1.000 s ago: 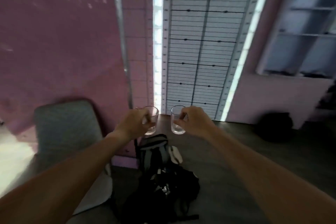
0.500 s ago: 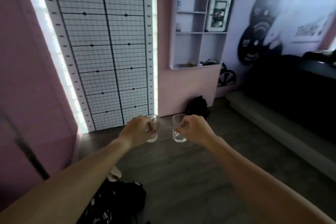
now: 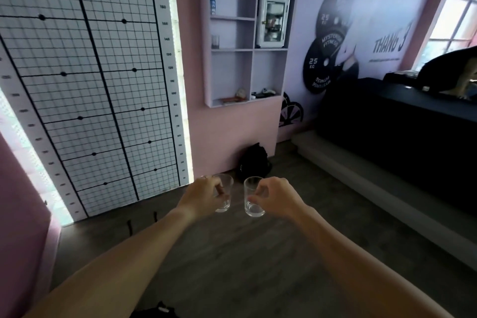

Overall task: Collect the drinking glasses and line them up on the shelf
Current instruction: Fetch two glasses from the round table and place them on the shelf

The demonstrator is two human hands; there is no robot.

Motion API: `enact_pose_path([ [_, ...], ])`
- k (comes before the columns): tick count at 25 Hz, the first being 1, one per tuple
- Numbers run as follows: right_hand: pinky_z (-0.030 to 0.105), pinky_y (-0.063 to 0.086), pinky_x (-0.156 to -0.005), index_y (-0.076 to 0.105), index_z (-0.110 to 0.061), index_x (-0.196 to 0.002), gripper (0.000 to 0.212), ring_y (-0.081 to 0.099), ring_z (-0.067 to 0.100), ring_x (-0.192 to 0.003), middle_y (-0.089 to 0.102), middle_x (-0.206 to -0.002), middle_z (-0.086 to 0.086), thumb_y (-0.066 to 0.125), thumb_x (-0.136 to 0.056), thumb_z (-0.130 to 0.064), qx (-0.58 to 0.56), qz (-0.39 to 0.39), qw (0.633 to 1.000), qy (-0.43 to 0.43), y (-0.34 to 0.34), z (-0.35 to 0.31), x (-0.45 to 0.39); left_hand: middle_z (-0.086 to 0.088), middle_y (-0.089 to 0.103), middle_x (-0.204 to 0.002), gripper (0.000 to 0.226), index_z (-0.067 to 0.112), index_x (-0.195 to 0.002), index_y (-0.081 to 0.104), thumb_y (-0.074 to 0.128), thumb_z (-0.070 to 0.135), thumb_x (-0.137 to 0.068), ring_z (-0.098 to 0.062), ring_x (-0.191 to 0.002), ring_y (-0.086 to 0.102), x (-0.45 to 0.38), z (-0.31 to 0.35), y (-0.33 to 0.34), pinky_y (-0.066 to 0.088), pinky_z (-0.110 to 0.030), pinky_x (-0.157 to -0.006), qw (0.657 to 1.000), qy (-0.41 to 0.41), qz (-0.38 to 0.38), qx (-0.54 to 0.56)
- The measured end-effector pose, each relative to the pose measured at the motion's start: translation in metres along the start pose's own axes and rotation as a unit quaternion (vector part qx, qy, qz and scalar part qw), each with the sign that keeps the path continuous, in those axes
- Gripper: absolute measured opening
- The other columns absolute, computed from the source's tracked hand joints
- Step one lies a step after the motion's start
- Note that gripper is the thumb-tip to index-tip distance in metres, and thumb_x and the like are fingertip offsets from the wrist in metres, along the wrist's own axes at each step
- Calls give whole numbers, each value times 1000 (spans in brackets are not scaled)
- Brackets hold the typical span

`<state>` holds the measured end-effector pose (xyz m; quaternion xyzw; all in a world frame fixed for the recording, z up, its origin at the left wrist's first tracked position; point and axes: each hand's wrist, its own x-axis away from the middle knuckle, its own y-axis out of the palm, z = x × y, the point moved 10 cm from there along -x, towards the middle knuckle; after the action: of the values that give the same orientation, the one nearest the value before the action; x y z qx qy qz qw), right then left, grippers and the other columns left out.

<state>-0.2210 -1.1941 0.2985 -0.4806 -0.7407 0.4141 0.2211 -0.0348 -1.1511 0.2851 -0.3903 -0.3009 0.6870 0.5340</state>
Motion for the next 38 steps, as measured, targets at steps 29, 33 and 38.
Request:
enact_pose_path([
  [29, 23, 42, -62, 72, -21, -82, 25, 60, 9, -71, 62, -75, -11, 76, -79, -45, 19, -32, 996, -77, -58, 146, -485, 2, 62, -86, 19, 23, -71, 64, 76, 37, -76, -16, -79, 56, -462, -57, 61, 33, -20, -58, 995, -62, 65, -39],
  [33, 24, 46, -64, 73, -20, -84, 26, 59, 6, -71, 63, -80, -9, 76, -79, -46, 23, -50, 994, -93, -50, 154, -546, 0, 63, -88, 19, 20, -75, 65, 76, 34, -78, -17, -80, 56, -520, -68, 59, 33, -23, -60, 994, -62, 76, -37],
  [38, 20, 43, -62, 73, -19, -90, 26, 59, 7, -72, 62, -76, -11, 75, -81, -43, 28, -56, 992, -108, -43, 152, -634, -3, 65, -92, 20, 16, -79, 68, 76, 34, -78, -21, -86, 59, -604, -104, 64, 41, -29, -72, 995, -65, 69, -34],
])
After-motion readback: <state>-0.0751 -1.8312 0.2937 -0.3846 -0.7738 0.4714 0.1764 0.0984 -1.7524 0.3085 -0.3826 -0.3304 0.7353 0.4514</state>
